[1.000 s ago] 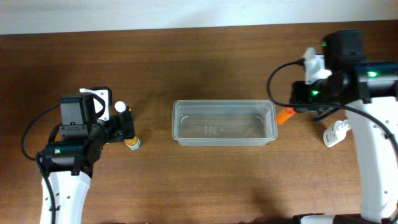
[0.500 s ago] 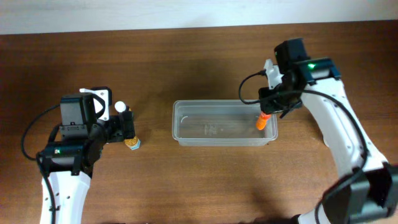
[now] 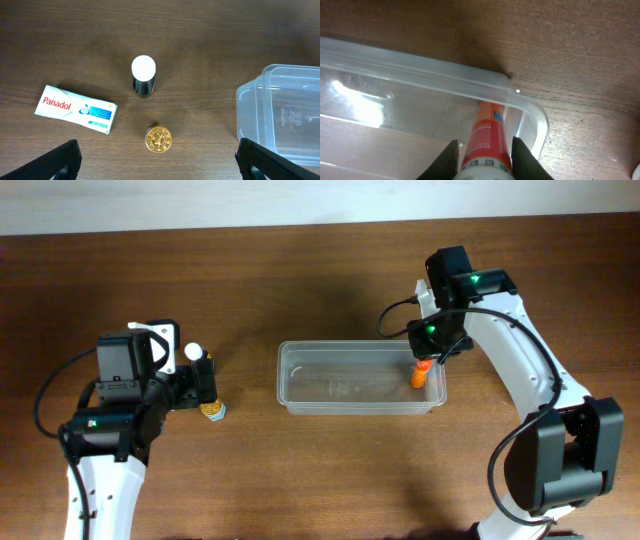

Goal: Pack container
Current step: 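Carry the orange tube into the container's right end and release, then move the right gripper to the clear spray bottle and grasp it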

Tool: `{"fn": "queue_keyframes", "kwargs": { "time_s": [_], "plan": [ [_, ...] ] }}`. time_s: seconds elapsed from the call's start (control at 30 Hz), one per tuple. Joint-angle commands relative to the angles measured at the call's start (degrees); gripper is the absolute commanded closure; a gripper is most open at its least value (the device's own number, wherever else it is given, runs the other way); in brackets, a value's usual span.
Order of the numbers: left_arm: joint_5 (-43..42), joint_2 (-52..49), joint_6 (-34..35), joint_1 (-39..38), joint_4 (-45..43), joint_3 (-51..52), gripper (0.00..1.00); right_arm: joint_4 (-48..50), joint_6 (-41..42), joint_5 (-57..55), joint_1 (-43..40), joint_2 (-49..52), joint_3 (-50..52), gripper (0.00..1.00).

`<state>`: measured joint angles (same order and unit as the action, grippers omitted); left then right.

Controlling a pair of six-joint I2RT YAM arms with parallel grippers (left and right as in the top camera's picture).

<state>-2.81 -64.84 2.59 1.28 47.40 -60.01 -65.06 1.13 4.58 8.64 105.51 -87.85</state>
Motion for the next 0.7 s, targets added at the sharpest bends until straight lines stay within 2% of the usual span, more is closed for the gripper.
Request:
{"fn": "queue_keyframes", "kwargs": {
  "time_s": [0.0,0.27,0.47,0.53,0.67],
  "plan": [
    [0.2,-0.1,-1.1,-0.3,0.0,-1.7,0.00,0.4,0.0,-0.8,0.3,0.4,0.2,0.72],
    [0.2,-0.1,-1.1,-0.3,0.0,-1.7,0.00,-0.8,0.0,-0.7,0.3,-0.2,-0.3,0.49],
    [0.2,-0.1,-1.1,-0.3,0.0,-1.7,0.00,-4.2,0.5,-0.9,-0.2,-3.4,-5.5,0.45],
    [0.2,-0.1,-1.1,-0.3,0.0,-1.7,0.00,-5.8,3.7,-2.4,-1.4,-5.0,-8.4,0.44],
    [0.2,-0.1,-1.1,-0.3,0.0,-1.7,0.00,-7.9,12.0,-3.3,-7.3,-9.4,-12.7,0.31]
  ]
}}
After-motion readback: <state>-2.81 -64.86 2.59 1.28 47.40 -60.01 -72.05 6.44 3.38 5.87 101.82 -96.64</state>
